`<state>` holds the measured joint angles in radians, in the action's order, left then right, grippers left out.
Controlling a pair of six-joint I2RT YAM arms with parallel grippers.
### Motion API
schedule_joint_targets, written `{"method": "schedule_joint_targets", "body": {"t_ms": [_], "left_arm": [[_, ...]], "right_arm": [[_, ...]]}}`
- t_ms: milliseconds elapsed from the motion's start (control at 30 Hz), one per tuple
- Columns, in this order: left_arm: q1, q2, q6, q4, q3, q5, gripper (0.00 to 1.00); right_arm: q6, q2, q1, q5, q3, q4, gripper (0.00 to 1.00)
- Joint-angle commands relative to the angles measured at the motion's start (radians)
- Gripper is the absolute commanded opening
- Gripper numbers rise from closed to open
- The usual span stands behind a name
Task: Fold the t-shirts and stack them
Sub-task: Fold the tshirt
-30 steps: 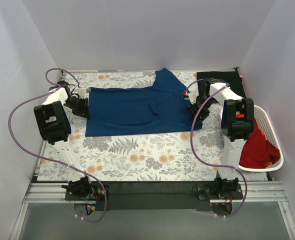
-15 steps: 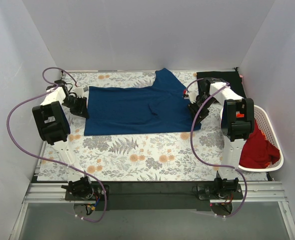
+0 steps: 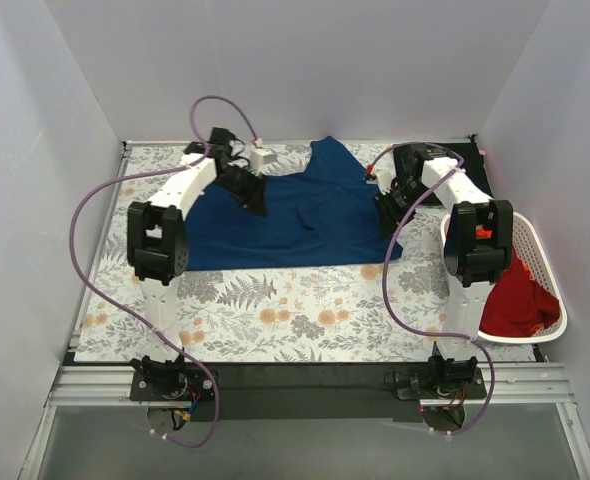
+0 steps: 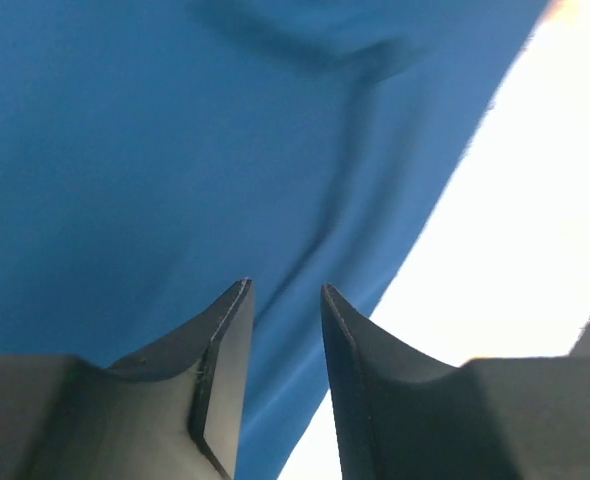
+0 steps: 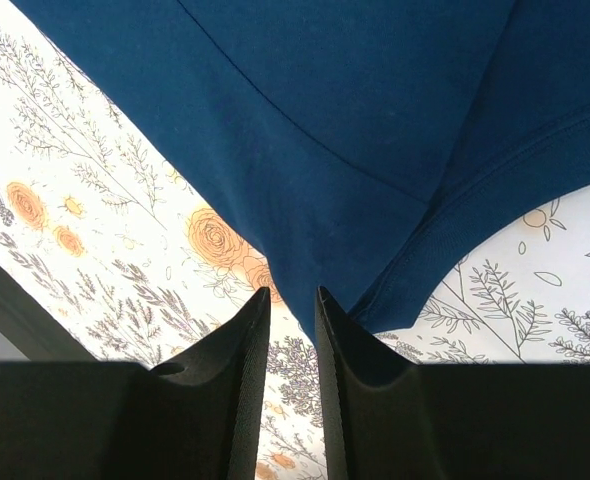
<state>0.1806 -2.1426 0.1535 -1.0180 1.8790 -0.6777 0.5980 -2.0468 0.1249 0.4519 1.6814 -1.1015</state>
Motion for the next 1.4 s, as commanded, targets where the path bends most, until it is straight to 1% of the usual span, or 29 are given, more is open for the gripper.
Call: {"method": "schedule_joint_targets", "body": {"t_ms": [0, 200, 433, 733, 833, 933, 1100, 1167, 1367], "left_arm": [[0.104, -0.062, 0.052, 0.009, 0.035, -0.040, 0.34], [0.187, -0.117, 0.061, 0.027, 0.032, -0.010, 0.35], [0.212, -0.120, 0.049, 0.044, -0.017, 0.032, 0.35], [0.227, -0.131, 0.040, 0.032, -0.015, 0.046, 0.33], [0.230, -0.132, 0.040, 0.029, -0.006, 0.043, 0.29], [0.232, -0.128, 0.044, 0.033, 0.008, 0.040, 0.17], [0.232, -0.115, 0.066, 0.081, 0.023, 0.070, 0.05], [0.230, -0.112, 0.073, 0.098, 0.028, 0.081, 0.01], [0.232, -0.123, 0.070, 0.120, 0.045, 0.099, 0.00]], "right_arm": [[-0.015, -0.012, 0.002, 0.005, 0.000, -0.020, 0.30], [-0.009, -0.019, 0.002, -0.035, -0.038, -0.009, 0.29], [-0.003, -0.024, 0.002, -0.048, -0.057, 0.000, 0.29], [0.009, -0.032, -0.005, -0.053, -0.060, 0.005, 0.29], [0.014, -0.032, -0.007, -0.055, -0.061, 0.005, 0.29], [0.017, -0.032, -0.010, -0.062, -0.068, 0.006, 0.29], [0.019, -0.029, -0.013, -0.071, -0.084, 0.012, 0.29], [0.017, -0.027, -0.011, -0.076, -0.088, 0.014, 0.29], [0.019, -0.023, -0.011, -0.075, -0.097, 0.015, 0.29]]}}
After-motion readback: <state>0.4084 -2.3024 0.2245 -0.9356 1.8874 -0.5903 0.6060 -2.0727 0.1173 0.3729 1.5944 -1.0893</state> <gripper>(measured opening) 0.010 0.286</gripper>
